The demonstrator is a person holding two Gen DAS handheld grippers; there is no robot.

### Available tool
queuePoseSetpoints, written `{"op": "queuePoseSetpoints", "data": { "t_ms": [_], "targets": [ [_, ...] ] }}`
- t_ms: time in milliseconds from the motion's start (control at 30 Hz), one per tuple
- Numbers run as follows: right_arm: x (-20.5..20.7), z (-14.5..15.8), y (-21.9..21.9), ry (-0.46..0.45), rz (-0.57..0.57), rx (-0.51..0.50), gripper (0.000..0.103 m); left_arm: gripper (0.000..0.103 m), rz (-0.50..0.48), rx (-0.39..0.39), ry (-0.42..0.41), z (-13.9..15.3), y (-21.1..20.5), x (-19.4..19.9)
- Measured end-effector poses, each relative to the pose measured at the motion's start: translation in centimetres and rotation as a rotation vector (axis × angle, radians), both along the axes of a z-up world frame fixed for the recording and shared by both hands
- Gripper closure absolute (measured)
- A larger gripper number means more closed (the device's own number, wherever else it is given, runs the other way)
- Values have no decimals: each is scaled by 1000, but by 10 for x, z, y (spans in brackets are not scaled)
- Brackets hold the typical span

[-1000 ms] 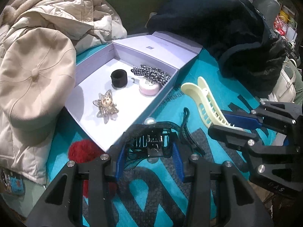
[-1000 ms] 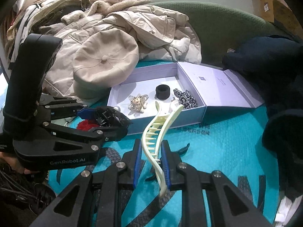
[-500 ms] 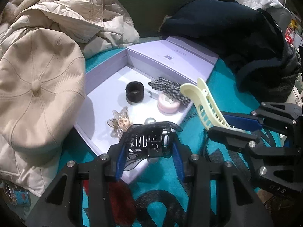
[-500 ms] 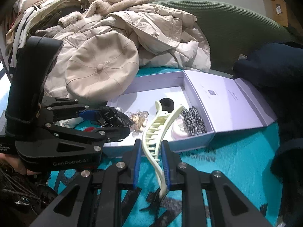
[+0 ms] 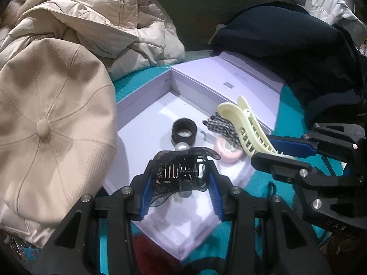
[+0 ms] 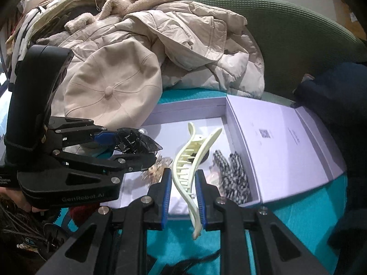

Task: Organize objects
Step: 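Lower the cream claw clip into the box while the left gripper lowers the bow clip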

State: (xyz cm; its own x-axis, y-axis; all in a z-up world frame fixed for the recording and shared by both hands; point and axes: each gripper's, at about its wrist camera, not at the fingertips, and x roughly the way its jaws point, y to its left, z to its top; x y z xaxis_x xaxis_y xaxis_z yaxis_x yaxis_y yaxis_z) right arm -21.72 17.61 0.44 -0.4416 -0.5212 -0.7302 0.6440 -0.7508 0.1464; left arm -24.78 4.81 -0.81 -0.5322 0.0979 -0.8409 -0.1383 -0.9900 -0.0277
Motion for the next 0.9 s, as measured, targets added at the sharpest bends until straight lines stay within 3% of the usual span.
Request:
{"op": "queuePoseSetpoints", "data": {
  "t_ms": [533,900],
  "targets": [
    [-56,-18,-12,-7,19,17,83,62,51,-30,20,-13,-10,-56],
    [-69,-40,-19,-4,18,38,84,62,78,-28,19,-36,-14,-77]
  ]
}}
